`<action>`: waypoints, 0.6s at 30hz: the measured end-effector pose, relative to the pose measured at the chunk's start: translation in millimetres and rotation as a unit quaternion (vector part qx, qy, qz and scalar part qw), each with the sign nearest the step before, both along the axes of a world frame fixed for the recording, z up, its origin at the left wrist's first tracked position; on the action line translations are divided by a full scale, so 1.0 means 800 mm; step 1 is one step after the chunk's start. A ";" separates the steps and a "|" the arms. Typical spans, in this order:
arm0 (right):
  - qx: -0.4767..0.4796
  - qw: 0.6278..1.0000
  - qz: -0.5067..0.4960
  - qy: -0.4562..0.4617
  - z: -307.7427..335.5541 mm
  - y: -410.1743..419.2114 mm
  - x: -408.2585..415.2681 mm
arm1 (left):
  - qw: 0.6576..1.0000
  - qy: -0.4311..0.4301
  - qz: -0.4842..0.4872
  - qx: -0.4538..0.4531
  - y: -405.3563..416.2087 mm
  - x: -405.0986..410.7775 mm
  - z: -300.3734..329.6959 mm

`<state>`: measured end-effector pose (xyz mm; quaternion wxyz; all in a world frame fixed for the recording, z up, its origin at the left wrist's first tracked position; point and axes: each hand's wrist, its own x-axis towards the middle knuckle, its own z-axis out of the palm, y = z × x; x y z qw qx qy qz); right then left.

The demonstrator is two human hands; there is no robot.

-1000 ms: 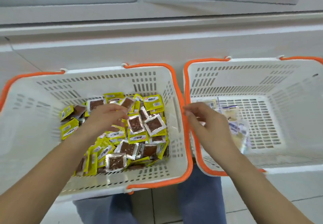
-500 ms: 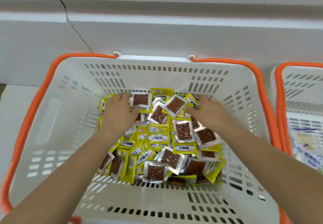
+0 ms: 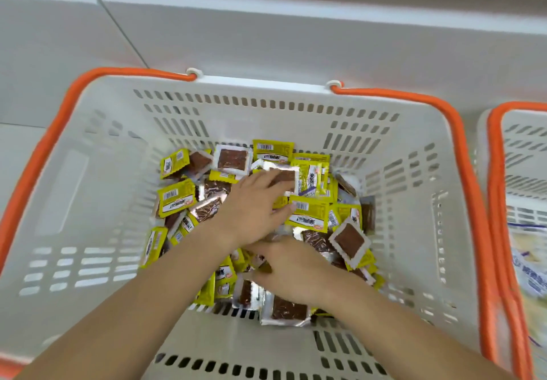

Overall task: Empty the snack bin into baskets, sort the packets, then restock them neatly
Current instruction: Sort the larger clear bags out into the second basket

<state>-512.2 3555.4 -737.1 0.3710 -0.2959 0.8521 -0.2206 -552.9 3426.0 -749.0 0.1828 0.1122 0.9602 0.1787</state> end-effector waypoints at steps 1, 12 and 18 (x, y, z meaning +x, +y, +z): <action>-0.012 0.999 -0.041 -0.010 0.005 0.008 -0.011 | 0.999 -0.015 -0.016 -0.045 -0.004 0.003 -0.008; 0.066 0.969 -0.236 0.044 -0.029 0.043 -0.062 | 0.968 -0.027 0.054 -0.245 -0.079 0.028 0.005; 0.010 0.937 -0.343 0.068 -0.010 0.038 -0.062 | 0.955 0.060 0.145 -0.252 -0.091 0.032 0.017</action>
